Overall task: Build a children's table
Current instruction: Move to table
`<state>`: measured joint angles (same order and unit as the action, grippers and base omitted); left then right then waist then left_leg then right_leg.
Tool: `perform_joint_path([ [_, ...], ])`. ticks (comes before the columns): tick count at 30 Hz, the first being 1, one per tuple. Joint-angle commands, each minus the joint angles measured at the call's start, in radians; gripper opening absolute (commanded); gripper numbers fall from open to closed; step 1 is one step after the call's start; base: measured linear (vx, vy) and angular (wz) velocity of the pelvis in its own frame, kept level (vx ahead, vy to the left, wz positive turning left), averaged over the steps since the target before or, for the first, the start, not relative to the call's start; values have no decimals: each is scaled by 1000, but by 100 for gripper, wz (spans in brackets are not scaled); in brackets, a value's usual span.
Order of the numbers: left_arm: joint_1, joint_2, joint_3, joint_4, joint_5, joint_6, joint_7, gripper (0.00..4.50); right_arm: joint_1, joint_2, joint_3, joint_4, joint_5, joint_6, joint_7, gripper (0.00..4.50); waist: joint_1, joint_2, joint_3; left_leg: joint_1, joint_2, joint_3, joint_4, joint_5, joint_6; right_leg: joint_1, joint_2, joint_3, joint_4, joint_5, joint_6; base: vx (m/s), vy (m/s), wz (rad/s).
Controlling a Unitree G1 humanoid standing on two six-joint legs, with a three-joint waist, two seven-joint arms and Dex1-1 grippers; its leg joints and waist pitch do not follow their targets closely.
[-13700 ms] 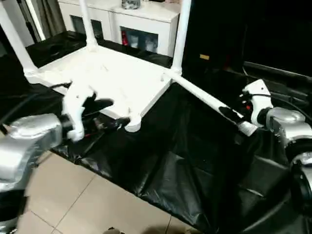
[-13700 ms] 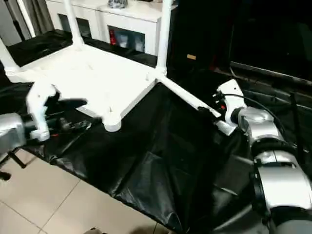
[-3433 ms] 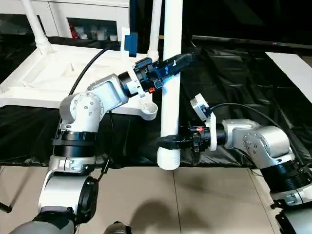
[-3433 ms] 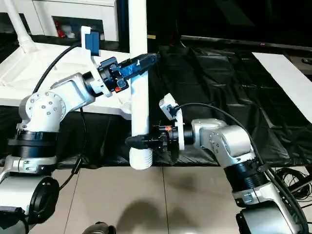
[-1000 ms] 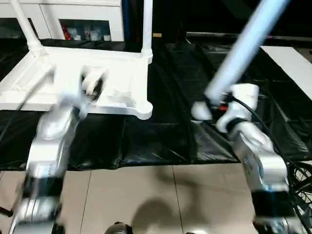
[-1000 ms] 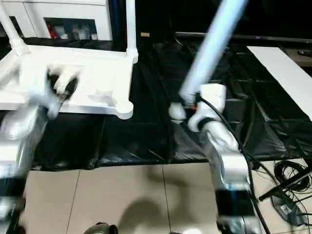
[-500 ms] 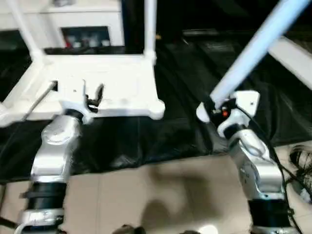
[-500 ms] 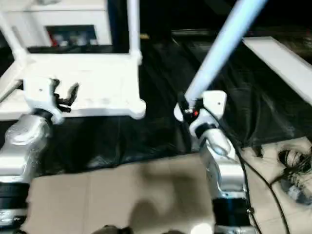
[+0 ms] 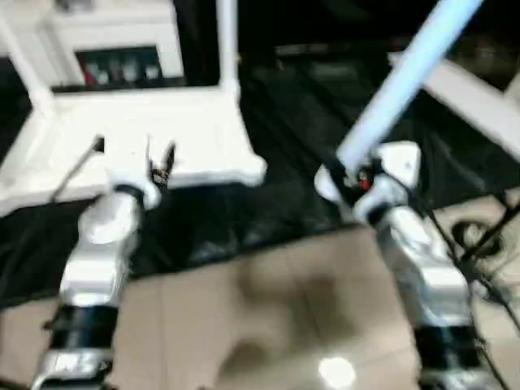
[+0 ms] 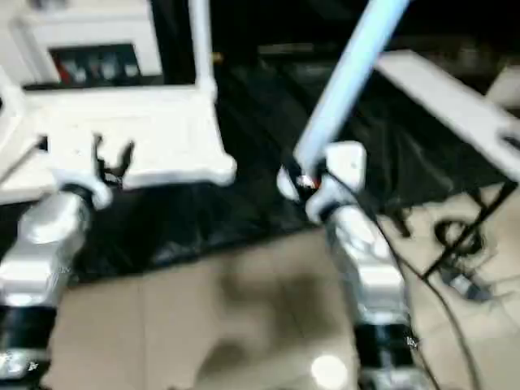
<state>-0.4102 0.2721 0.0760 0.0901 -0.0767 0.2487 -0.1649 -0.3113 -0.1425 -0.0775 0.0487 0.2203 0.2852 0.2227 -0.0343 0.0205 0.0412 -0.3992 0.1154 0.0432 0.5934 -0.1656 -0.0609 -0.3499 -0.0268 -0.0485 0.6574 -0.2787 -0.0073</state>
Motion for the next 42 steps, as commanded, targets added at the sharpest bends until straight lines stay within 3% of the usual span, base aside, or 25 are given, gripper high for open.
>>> perform_joint_path([
  [1,5,9,6,-8,-14,12,-20,287,-21,11,22,-25,-6,9,14,186,27,-10,-49,-15,61,14,-42,-96,-6,55,-124,52,-120,-198,-28,-121,-11,-13],
  [4,7,-5,7,-18,-24,22,-13,287,-16,6,35,-34,-1,18,31,186,16,9,-35,42,105,25,-77,-511,-42,23,-102,34,-120,-341,-169,-93,2,-6],
  [7,5,-10,7,-19,-24,29,-13,287,-14,2,40,-35,1,19,31,186,24,-5,-14,97,82,48,-42,-666,-52,-5,-108,16,-181,-720,-89,-72,15,-2],
  [9,5,-18,8,-21,-26,35,-12,287,-13,-1,39,-33,2,21,31,186,25,1,-9,109,82,50,-46,-695,-44,21,-95,-26,-201,-754,-36,-31,41,-10],
  [11,6,-20,8,-24,-27,39,-11,287,-14,-3,38,-30,2,21,33,186,16,24,-11,91,117,26,-103,-808,-50,70,-81,-46,-153,-528,-47,50,80,-19],
  [13,8,-21,9,-24,-29,45,-7,287,-15,-6,39,-28,-1,27,38,186,5,27,-19,95,124,14,-126,-803,-37,78,-87,-34,-130,-351,-84,74,62,-17],
  [16,8,-23,11,-23,-34,47,-7,287,-16,-9,41,-24,-1,25,47,186,31,-5,-30,30,78,81,-59,-423,28,123,-153,12,-198,-577,-101,69,28,-9],
  [18,8,-23,10,-23,-34,48,-8,287,-15,-12,44,-21,-3,25,51,186,43,0,-45,16,81,86,-57,-245,71,134,-134,10,-187,-463,-110,94,10,-4],
  [21,10,-25,12,-26,-31,51,-5,287,-15,-18,46,-16,3,33,56,186,20,25,-77,106,115,50,-69,-60,186,88,-72,-27,-103,3,-202,161,-4,7],
  [23,13,-26,15,-29,-30,55,-1,287,-17,-21,49,-11,5,36,65,186,-11,22,-82,202,164,-18,-47,138,420,-19,-66,-42,-28,72,-171,218,-26,6],
  [24,16,-27,15,-31,-30,56,1,287,-18,-24,53,-9,6,37,75,186,-19,5,-84,240,204,-55,-39,247,535,-73,-95,-13,4,29,-95,171,-53,-1],
  [25,18,-28,16,-33,-30,57,1,287,-19,-27,56,-7,6,37,81,186,-16,-20,-86,214,174,-46,-18,311,550,-67,-125,26,-5,83,-56,109,-78,-14],
  [26,20,-28,17,-34,-28,57,3,287,-22,-33,68,-6,0,36,97,186,5,-48,-78,124,95,16,9,246,490,15,-138,54,-47,189,-57,109,-78,-14],
  [27,22,-28,17,-35,-27,57,5,287,-23,-38,77,-5,-4,36,107,186,75,-70,-81,-50,-34,85,107,-60,353,181,-176,155,-96,421,-55,105,-28,11],
  [28,24,-27,18,-37,-26,57,9,287,-25,-45,97,-6,-11,41,124,186,73,-72,-67,-82,9,65,130,-89,211,180,-192,154,-94,543,-125,136,-7,22],
  [29,25,-27,19,-37,-26,57,9,287,-25,-47,102,-6,-14,42,128,186,79,-50,-66,-104,15,56,100,3,227,192,-205,20,-99,592,-32,136,-7,22],
  [32,26,-25,24,-39,-25,58,13,287,-30,-46,113,0,-16,39,135,186,53,33,-46,-33,58,21,-21,55,286,197,-148,-127,-151,162,44,132,-6,29],
  [33,27,-24,27,-39,-25,59,16,287,-30,-44,113,3,-14,39,136,186,-9,61,-47,82,66,-125,-60,6,509,96,15,-156,31,-95,27,180,20,28],
  [34,29,-24,30,-41,-26,59,17,287,-29,-43,114,4,-13,35,138,186,-27,33,-81,182,111,-210,-30,62,645,-14,6,-77,79,-239,-19,169,-30,50],
  [35,31,-24,34,-43,-26,61,16,287,-26,-37,107,2,-2,41,136,186,-24,39,-77,177,149,-157,-2,134,566,-64,-26,-16,92,-172,3,169,-30,50],
  [38,35,-24,37,-46,-23,64,14,287,-21,-31,95,0,15,54,134,186,0,-6,-56,95,131,-92,-71,30,453,-47,-39,24,98,6,82,66,-33,26],
  [39,35,-24,37,-46,-23,64,14,287,-21,-31,95,0,15,54,134,186,15,-33,-41,69,106,-44,-84,-149,405,-38,-61,50,27,65,38,53,-97,12],
  [40,36,-25,36,-47,-23,66,16,287,-19,-35,99,-2,16,52,141,186,41,-76,-31,31,22,26,1,-326,287,-4,-148,141,-129,-137,21,48,-125,29],
  [41,38,-24,35,-48,-24,67,18,287,-16,-37,101,-3,17,52,147,186,64,-82,-32,30,-14,63,93,-309,234,28,-195,184,-166,-300,-12,48,-125,29],
  [42,39,-24,34,-47,-24,68,20,287,-12,-39,105,-6,14,47,155,186,72,-81,-46,-25,4,41,136,-179,159,102,-212,196,-157,-462,-64,60,-100,10],
])
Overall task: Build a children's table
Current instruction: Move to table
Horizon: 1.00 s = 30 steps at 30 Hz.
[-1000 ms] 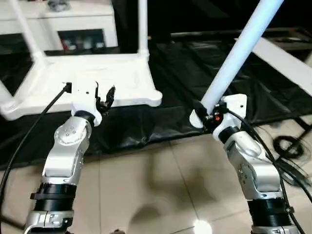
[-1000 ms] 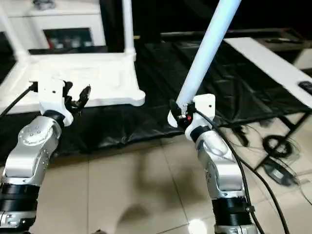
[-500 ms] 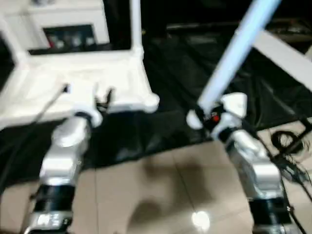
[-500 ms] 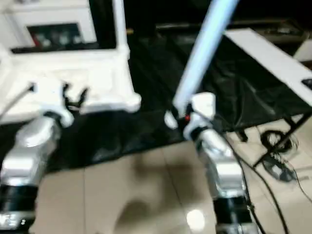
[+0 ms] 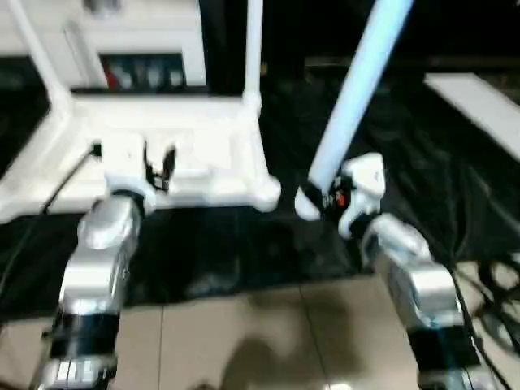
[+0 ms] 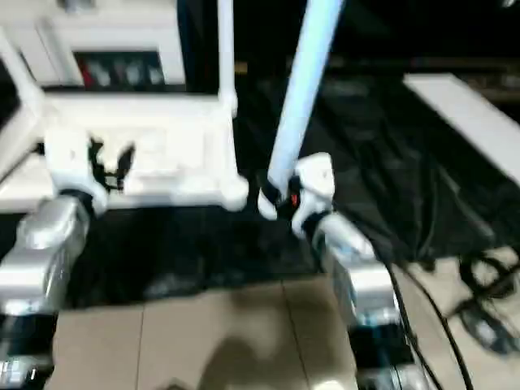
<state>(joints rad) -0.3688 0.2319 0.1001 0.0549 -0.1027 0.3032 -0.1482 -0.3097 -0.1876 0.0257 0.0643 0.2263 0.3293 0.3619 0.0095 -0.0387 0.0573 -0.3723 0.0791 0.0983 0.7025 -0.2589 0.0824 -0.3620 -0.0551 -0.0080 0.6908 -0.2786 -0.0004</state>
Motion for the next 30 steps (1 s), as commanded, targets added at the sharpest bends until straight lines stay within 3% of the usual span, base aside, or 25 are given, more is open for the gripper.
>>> perform_joint_path([
  [1,-3,16,10,-11,2,14,4,287,-12,-1,13,-24,-7,-2,22,186,36,-15,-61,-66,41,-19,16,-19,-31,127,-157,133,-181,-438,-109,57,-45,-2],
  [3,-3,16,10,-11,1,14,3,287,-9,-12,33,-28,-31,-9,37,186,34,18,-62,-39,73,-6,-71,15,-41,124,-93,73,-170,-234,-266,57,-21,5],
  [4,-4,16,10,-11,1,14,2,287,-8,-10,33,-28,-33,-9,34,186,34,18,-62,-39,73,-6,-71,15,-41,124,-93,73,-170,-234,-266,80,61,19],
  [5,-5,15,9,-9,0,15,0,287,-9,-8,29,-24,-31,-4,25,186,38,23,-59,-81,79,-23,-118,90,59,142,-70,-14,-151,-105,-259,80,61,19],
  [6,-8,14,6,-7,-1,14,-7,287,-10,-7,28,-21,-29,-6,21,186,13,59,-78,-14,87,-58,-138,117,191,121,-44,-72,-135,-63,-244,125,79,41],
  [7,-10,14,3,-5,-1,14,-11,287,-10,-6,25,-18,-27,-10,16,186,-16,86,-88,88,98,-134,-146,154,344,62,11,-121,-76,-79,-215,149,76,60],
  [8,-13,10,1,-2,-7,18,-19,287,-11,0,11,-19,-9,-12,10,186,-38,92,-86,140,121,-190,-145,144,425,-3,24,-121,-24,-130,-176,149,76,60],
  [9,-13,8,1,-2,-8,20,-20,287,-10,4,3,-21,1,-7,9,186,-28,79,-87,182,200,-172,-122,149,356,-72,-5,-71,26,-125,-86,126,63,49],
  [10,-13,5,0,-2,-11,23,-21,287,-9,4,0,-22,2,-5,8,186,-26,75,-76,140,201,-158,-150,141,345,-79,-19,-58,55,-70,-11,85,36,26],
  [12,-12,4,-1,-3,-12,25,-21,287,-9,3,-1,-22,-1,-5,8,186,-24,50,-72,124,164,-125,-167,89,324,-77,-32,-42,21,18,11,68,26,17],
  [13,-10,2,-1,-5,-15,28,-22,287,-5,1,2,-24,-5,-7,11,186,-17,16,-65,96,113,-82,-158,-31,252,-36,-64,-3,-72,64,-37,59,-53,11],
  [14,-9,2,-2,-6,-15,29,-22,287,-3,1,3,-24,-6,-7,12,186,19,-22,-60,26,32,-10,-71,-134,142,54,-144,90,-177,-170,-107,59,-53,11],
  [15,-6,2,-2,-9,-15,31,-21,287,2,5,4,-27,-11,-6,15,186,41,-23,-65,-13,40,-8,6,-90,45,108,-194,137,-204,-432,-182,62,-70,19],
  [16,-6,2,-2,-9,-15,31,-21,287,2,5,4,-27,-11,-6,15,186,41,-23,-65,-13,40,-8,6,-90,45,108,-194,137,-204,-432,-182,56,-35,4],
  [17,-5,2,-3,-10,-15,31,-21,287,3,6,4,-28,-12,-6,16,186,47,-3,-65,-58,61,-23,10,1,-45,137,-182,112,-187,-395,-256,56,-35,4],
  [18,-4,2,-2,-12,-16,32,-21,287,4,7,6,-28,-15,-6,15,186,44,0,-63,-64,71,-23,-5,15,-55,135,-164,99,-182,-338,-285,67,-4,-7],
  [20,-1,4,-1,-15,-18,34,-22,287,2,8,7,-25,-17,-7,11,186,11,53,-58,13,128,-19,-150,19,-45,70,-31,-25,-128,-185,-258,72,51,1],
  [22,0,4,-1,-16,-18,34,-25,287,-1,9,6,-22,-16,-7,7,186,-40,71,-79,159,193,-99,-174,-61,73,-30,-14,-66,-36,-70,-205,115,70,7],
  [23,1,3,0,-17,-17,35,-27,287,-2,10,5,-21,-15,-7,6,186,-49,62,-75,175,213,-120,-175,-36,188,-58,-26,-66,-7,-37,-130,123,67,10],
  [24,2,3,0,-18,-17,35,-28,287,-3,9,5,-21,-14,-7,6,186,-44,50,-61,161,206,-105,-179,-19,265,-63,-42,-58,-7,-21,-83,100,45,11],
  [25,2,2,-1,-18,-17,37,-31,287,-4,7,5,-20,-16,-8,6,186,-43,38,-58,156,188,-84,-172,-32,269,-59,-52,-50,-30,5,-90,95,5,7],
  [27,3,0,-5,-19,-17,36,-33,287,-6,3,3,-17,-14,-8,4,186,-10,-12,-70,39,61,12,-95,-42,195,85,-116,37,-131,59,-196,88,-8,8],
  [28,3,-1,-6,-18,-18,37,-35,287,-7,2,1,-15,-12,-9,3,186,26,-18,-76,-21,57,19,-21,-27,113,155,-183,94,-189,-172,-284,79,-35,3],
  [29,2,-2,-8,-18,-18,37,-37,287,-8,1,-1,-14,-12,-9,1,186,49,-3,-89,-66,71,3,10,22,30,192,-196,111,-174,-127,-340,79,-35,3],
  [30,2,-3,-9,-18,-21,39,-41,287,-9,0,-2,-14,-12,-8,-1,186,48,-1,-86,-79,81,-3,5,47,4,189,-187,103,-170,-49,-366,93,-23,-3],
])
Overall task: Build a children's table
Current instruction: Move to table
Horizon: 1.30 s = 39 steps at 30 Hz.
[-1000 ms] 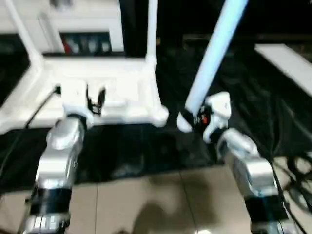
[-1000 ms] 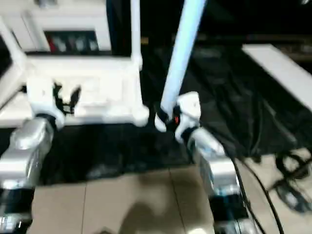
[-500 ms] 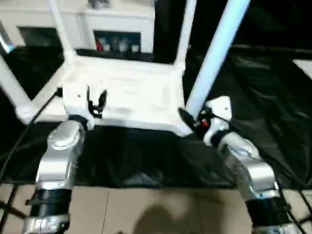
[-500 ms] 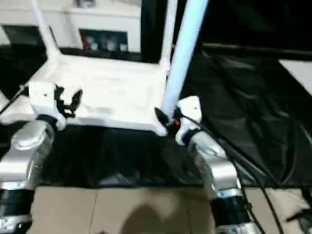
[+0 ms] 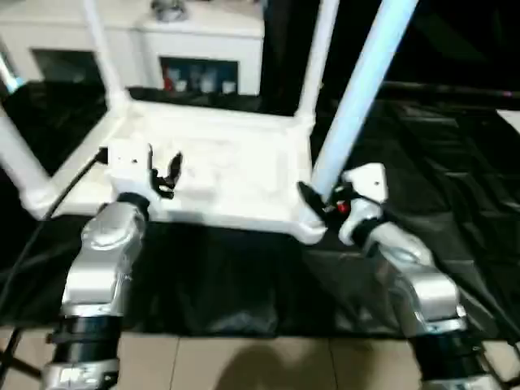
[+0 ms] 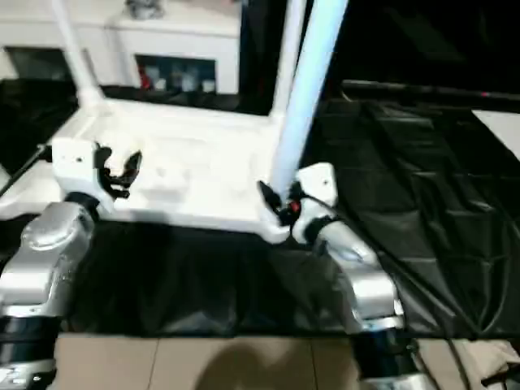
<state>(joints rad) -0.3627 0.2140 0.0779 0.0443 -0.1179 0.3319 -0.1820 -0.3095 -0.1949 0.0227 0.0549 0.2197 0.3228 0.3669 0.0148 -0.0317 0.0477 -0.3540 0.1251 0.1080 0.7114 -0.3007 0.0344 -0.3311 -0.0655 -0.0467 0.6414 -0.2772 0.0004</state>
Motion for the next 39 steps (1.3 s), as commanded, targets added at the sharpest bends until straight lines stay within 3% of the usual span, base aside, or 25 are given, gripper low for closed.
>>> perform_joint_path([
  [1,-5,15,10,-7,-6,12,-9,287,-8,10,-3,-4,0,2,-5,186,37,21,-72,-101,62,-18,-61,177,21,144,-124,80,-92,67,-370,105,21,-3],
  [2,-5,16,8,-7,-6,14,-10,287,-8,12,-6,-4,3,5,-3,186,28,37,-76,-79,67,-8,-108,241,19,125,-72,33,-73,105,-330,105,21,-3],
  [3,-5,17,6,-7,-7,14,-11,287,-7,16,-10,-5,3,11,-7,186,-44,76,-74,130,167,-114,-161,230,187,-70,9,-35,48,-39,-179,144,22,-1],
  [4,-6,17,5,-7,-7,14,-11,287,-7,16,-11,-5,3,12,-8,186,-44,76,-74,130,167,-114,-161,230,187,-70,9,-35,48,-39,-179,143,5,5],
  [5,-6,19,4,-8,-8,13,-11,287,-7,18,-14,-6,2,17,-11,186,-40,63,-81,150,195,-134,-147,314,376,-123,-23,-21,95,-64,-25,143,5,5],
  [7,-10,21,2,-3,-7,14,-19,287,-9,19,-15,-3,-1,16,-16,186,-34,44,-74,129,159,-85,-157,307,403,-139,-31,-12,84,26,15,79,-11,5],
  [8,-11,22,0,-2,-6,15,-23,287,-9,16,-13,-3,-3,12,-18,186,-34,31,-72,116,132,-63,-153,263,382,-127,-37,-1,48,73,-13,67,-25,4],
  [9,-11,21,0,-1,-4,15,-26,287,-9,14,-12,-3,-4,9,-19,186,-21,-10,-68,58,45,-3,-125,86,283,-49,-73,39,-46,123,-91,54,-69,5],
  [10,-11,21,0,-1,-4,15,-27,287,-9,14,-12,-3,-4,9,-19,186,21,-31,-62,-4,-11,29,-46,-58,176,45,-149,131,-130,-213,-191,37,-74,9],
  [11,-12,22,-3,-1,-4,16,-33,287,-8,14,-15,-3,-1,13,-24,186,36,-27,-66,-16,1,11,-20,-41,125,68,-177,155,-145,-319,-235,37,-74,9],
  [12,-12,24,-8,0,-6,16,-39,287,-8,13,-19,-3,0,15,-25,186,44,-18,-69,-59,13,-5,4,21,52,104,-182,158,-135,-336,-298,48,-53,2],
  [13,-14,30,-20,6,-9,10,-58,287,-6,15,-30,-8,13,26,-22,186,42,-3,-60,-79,28,-14,-4,72,8,106,-168,132,-129,-273,-333,65,-39,-3],
  [14,-14,31,-21,6,-10,9,-60,287,-6,15,-31,-9,15,27,-21,186,44,11,-57,-66,40,-15,-30,85,-2,91,-154,113,-131,-253,-344,65,-39,-3],
  [15,-16,34,-24,10,-10,7,-69,287,-5,15,-33,-12,16,28,-18,186,31,41,-53,-45,61,-7,-107,117,-6,72,-95,50,-116,-232,-317,67,14,-1],
  [16,-20,35,-27,17,-17,-1,-87,287,-1,14,-37,-20,30,27,-3,186,-3,61,-46,7,96,-22,-169,-13,3,28,-17,-2,-77,-231,-250,105,44,0],
  [17,-20,35,-28,18,-18,-2,-91,287,0,14,-38,-22,32,27,0,186,-19,71,-60,63,120,-51,-179,-46,24,3,-8,-16,-46,-169,-237,105,44,0],
  [18,-24,32,-26,26,-40,-15,-121,287,3,11,-40,-29,45,34,11,186,-49,69,-64,138,162,-102,-185,-37,168,-66,-21,-26,13,-16,-192,121,31,8],
  [20,-39,46,-54,56,-80,-50,-244,287,9,-3,-54,-36,72,50,34,186,-44,53,-61,130,157,-95,-159,115,276,-84,-48,-6,8,77,-163,95,13,14],
  [21,-45,51,-64,67,-94,-60,-290,287,9,-8,-58,-36,80,55,42,186,-29,30,-66,69,92,-38,-111,283,293,-42,-96,32,-35,257,-198,87,5,11],
  [22,-56,60,-86,85,-100,-76,-352,287,9,-15,-66,-35,87,62,45,186,-1,8,-83,-21,36,-7,-92,383,246,44,-107,70,-17,495,-224,0,0,0],
  [25,-103,87,-159,159,-107,-107,-536,287,5,-43,-82,-36,103,87,65,186,16,17,-105,-21,40,-3,-89,577,129,33,-58,59,27,904,-227,0,0,0],
  [27,-150,102,-224,231,-100,-120,-683,287,7,-72,-83,-43,106,92,97,186,10,20,-86,-24,51,-2,-105,459,73,28,-60,52,7,786,-244,0,0,0],
  [29,-195,115,-287,303,-81,-136,-812,287,9,-98,-79,-51,95,91,129,186,11,49,-76,-8,73,-1,-117,274,37,18,-71,53,-14,501,-285,0,0,0],
  [31,-251,118,-333,414,-28,-187,-901,287,16,-127,-70,-63,89,96,156,186,13,50,-57,5,88,9,-139,78,-6,17,-75,56,-49,203,-311,-67,-16,2],
  [39,-391,134,-428,716,79,-385,-1046,287,52,-174,-58,-135,120,137,201,186,12,79,-56,3,90,28,-154,1,-62,28,-78,62,-75,16,-277,-42,-4,1],
])
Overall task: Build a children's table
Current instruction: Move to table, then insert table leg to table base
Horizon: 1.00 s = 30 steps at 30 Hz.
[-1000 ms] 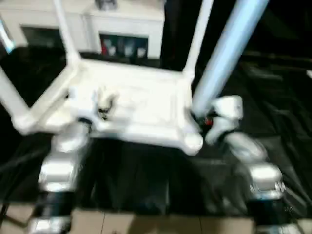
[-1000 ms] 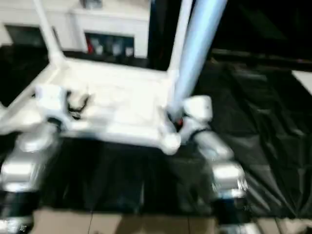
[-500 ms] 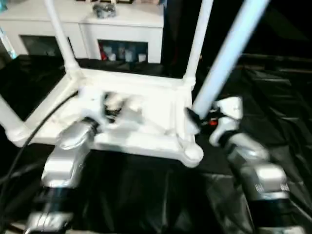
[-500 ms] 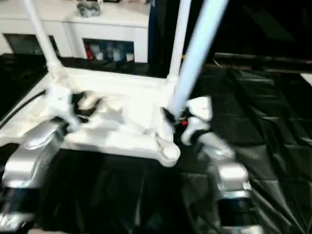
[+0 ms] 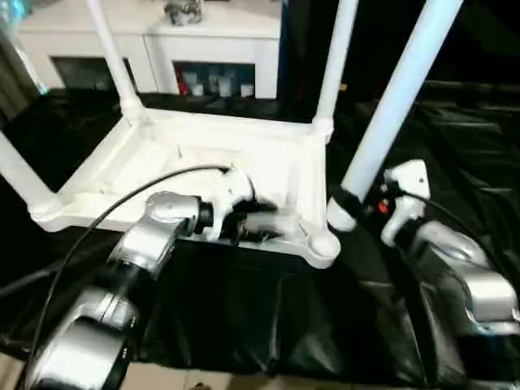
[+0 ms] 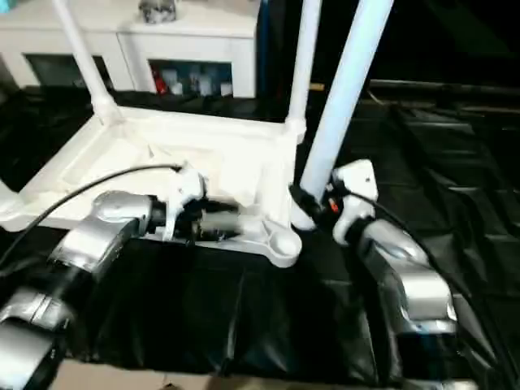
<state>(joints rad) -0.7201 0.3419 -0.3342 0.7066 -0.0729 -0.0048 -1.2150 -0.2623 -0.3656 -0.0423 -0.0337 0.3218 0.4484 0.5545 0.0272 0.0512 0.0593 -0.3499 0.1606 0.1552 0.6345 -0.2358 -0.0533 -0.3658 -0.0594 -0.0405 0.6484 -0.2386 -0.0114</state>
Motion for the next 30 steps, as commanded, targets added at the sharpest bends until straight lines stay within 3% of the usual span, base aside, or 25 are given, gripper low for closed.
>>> perform_joint_path([
  [1,-35,5,-17,58,36,-51,-14,287,6,-3,7,-47,18,11,14,186,-4,-3,-69,-1,53,-17,-76,-50,36,60,-81,54,-86,-5,-263,0,0,0],
  [2,-56,1,-25,100,51,-76,-14,287,12,-4,11,-58,18,12,17,186,-4,-6,-69,-4,53,-17,-76,-49,36,61,-83,55,-85,1,-265,0,0,0],
  [4,-88,-6,-35,162,68,-112,-16,287,19,-6,16,-69,16,10,22,186,-4,6,-70,-3,52,-16,-74,-52,43,59,-81,55,-88,4,-270,0,0,0],
  [6,-106,-10,-40,200,81,-138,-15,287,23,-8,18,-75,14,8,23,186,-5,6,-72,-4,54,-17,-75,-45,46,59,-82,53,-86,19,-276,0,0,0],
  [7,-131,-18,-42,251,98,-160,-22,287,27,-9,19,-86,14,9,25,186,-5,14,-74,-4,55,-19,-74,-39,47,59,-82,52,-83,43,-284,0,0,0],
  [8,-135,-19,-43,259,102,-163,-23,287,29,-10,19,-88,14,9,25,186,-6,11,-75,-2,53,-17,-73,-37,49,57,-79,52,-84,58,-285,0,0,0],
  [11,-169,-25,-56,330,126,-187,-38,253,37,-17,22,-104,17,14,29,186,-5,13,-77,-5,54,-17,-72,-24,67,60,-83,52,-79,121,-298,0,0,0],
  [17,-211,-53,-44,441,137,-205,-40,205,42,-16,27,-120,16,23,37,186,-3,12,-72,-3,58,-18,-77,-57,59,60,-86,52,-84,63,-305,0,0,0],
  [30,-242,-89,6,542,133,-203,-77,108,38,-22,40,-126,11,23,51,186,-2,7,-71,-5,60,-18,-79,-43,74,59,-89,53,-86,77,-311,0,0,0],
])
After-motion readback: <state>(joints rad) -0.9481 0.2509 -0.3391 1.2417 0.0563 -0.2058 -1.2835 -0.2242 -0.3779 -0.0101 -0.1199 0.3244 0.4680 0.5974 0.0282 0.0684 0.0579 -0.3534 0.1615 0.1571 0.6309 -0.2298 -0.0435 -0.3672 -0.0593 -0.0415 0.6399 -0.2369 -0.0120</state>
